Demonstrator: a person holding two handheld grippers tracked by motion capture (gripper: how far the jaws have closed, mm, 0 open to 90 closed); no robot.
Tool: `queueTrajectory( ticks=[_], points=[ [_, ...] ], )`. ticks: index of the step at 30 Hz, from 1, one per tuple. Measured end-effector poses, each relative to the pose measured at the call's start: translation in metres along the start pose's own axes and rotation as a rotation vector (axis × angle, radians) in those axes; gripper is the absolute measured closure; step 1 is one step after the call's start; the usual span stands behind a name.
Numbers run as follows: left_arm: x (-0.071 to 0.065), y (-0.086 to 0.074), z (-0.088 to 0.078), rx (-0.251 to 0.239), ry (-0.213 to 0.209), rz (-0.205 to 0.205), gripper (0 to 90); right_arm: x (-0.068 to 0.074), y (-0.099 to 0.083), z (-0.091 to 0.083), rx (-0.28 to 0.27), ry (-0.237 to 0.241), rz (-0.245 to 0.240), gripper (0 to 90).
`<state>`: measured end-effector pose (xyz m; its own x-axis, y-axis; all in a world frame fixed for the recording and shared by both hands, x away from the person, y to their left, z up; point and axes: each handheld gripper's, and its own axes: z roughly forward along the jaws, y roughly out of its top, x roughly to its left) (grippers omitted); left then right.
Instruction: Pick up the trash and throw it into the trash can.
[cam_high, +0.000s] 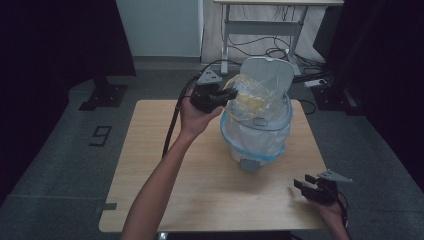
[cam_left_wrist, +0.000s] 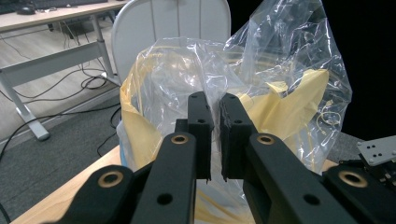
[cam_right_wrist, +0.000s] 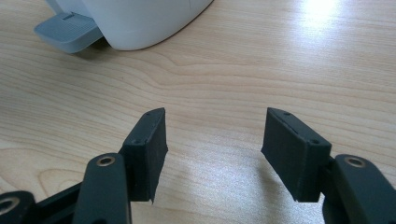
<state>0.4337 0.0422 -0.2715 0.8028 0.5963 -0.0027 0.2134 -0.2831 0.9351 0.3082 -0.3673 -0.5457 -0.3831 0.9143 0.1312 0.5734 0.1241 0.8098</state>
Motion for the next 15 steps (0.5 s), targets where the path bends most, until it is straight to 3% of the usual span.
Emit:
queueTrajectory(
  ticks=[6, 15],
  points=[
    [0.001, 0.006, 0.007, 0.0, -0.005, -0.01, 84.3, -0.001, 0.0, -0.002, -0.007, -0.003, 0.005, 39.1],
    [0.0, 0.012, 0.019, -0.009, 0.004, 0.015, 84.3, -0.002, 0.0, -0.003, -0.01, -0.003, 0.003, 39.2]
  ],
)
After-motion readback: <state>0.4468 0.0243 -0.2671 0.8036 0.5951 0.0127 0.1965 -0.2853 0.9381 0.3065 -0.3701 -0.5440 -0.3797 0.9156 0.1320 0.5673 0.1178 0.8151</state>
